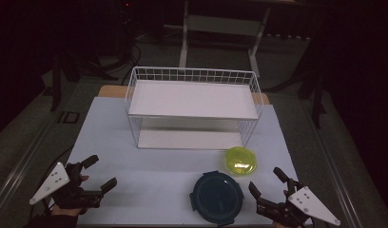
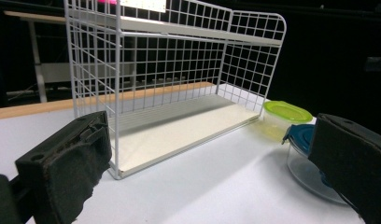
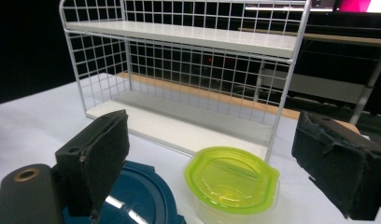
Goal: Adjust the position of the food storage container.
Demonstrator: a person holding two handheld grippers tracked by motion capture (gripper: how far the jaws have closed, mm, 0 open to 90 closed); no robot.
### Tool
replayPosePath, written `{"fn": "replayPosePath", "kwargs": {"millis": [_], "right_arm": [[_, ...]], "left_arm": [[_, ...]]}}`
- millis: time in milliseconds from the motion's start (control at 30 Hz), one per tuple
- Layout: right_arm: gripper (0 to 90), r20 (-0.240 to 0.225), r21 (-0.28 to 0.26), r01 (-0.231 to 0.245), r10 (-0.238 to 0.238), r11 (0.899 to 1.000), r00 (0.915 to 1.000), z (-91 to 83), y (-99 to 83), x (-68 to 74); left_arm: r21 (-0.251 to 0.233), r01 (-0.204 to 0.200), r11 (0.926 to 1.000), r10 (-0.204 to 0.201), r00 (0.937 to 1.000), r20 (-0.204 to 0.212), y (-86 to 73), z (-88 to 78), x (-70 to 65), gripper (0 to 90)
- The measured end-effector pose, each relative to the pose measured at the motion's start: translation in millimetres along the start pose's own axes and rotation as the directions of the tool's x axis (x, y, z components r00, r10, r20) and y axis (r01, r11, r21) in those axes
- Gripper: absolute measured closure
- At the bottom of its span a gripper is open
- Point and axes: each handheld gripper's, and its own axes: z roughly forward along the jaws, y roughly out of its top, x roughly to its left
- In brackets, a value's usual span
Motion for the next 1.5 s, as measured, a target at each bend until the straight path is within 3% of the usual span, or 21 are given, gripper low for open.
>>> {"fn": "replayPosePath", "kwargs": {"millis": [600, 733, 867, 1000, 1100, 1200, 1367, 1467, 1500], "right_arm": [[10.6, 0.018, -0.037, -0.011, 0.011, 0.999, 0.9998, -5.9, 8.1, -7.0], [10.6, 0.05, -0.001, 0.015, -0.015, 1.0, 0.9986, -2.7, 21.8, -11.3], [10.6, -0.019, 0.013, 0.037, -0.037, 0.999, 0.9991, -1.5, 29.7, -13.7], [15.3, -0.079, 0.071, 0.086, -0.081, 0.994, 0.9936, 1.8, 30.4, -15.8], [20.3, -0.14, 0.116, 0.083, -0.066, 0.99, 0.988, 5.0, 26.5, -21.1], [24.1, -0.191, 0.166, 0.093, -0.061, 0.982, 0.9797, 8.0, 19.4, -24.5], [35.9, -0.292, 0.235, 0.119, -0.047, 0.965, 0.9554, 13.2, 4.3, -23.4], [48.0, -0.328, 0.269, 0.12, -0.026, 0.956, 0.9444, 14.2, -4.7, -21.9], [55.7, -0.337, 0.279, 0.119, -0.018, 0.953, 0.9412, 13.6, -7.6, -21.4]], "left_arm": [[-0.013, 0.003, 0.9999, -0.003, 0.9999, -0.016, 2.9, -5.9, 2.1, 0.0], [-0.014, -0.012, 0.9998, 0.012, 0.9998, -0.017, 4.4, -6.8, 0.6, 0.0], [-0.012, -0.018, 0.9998, 0.018, 0.9997, -0.014, 4.3, -5.8, -0.9, 0.0], [-0.003, -0.025, 0.9997, 0.025, 0.9996, -0.01, 3.8, -4.6, -1.6, 0.0], [0.001, -0.024, 0.9997, 0.024, 0.9997, -0.009, 2.9, -4.1, -0.8, 0.0], [-0.005, -0.018, 0.9998, 0.018, 0.9998, 0.0, 2.5, -3.9, -0.8, 0.0], [0.005, -0.022, 0.9997, 0.022, 0.9997, 0.006, 1.4, -2.2, -2.2, 0.0], [0.005, -0.024, 0.9997, 0.024, 0.9997, 0.008, 0.9, -1.7, -2.9, 0.0], [0.006, -0.026, 0.9996, 0.026, 0.9996, 0.008, 0.9, -1.5, -3.2, 0.0]]}}
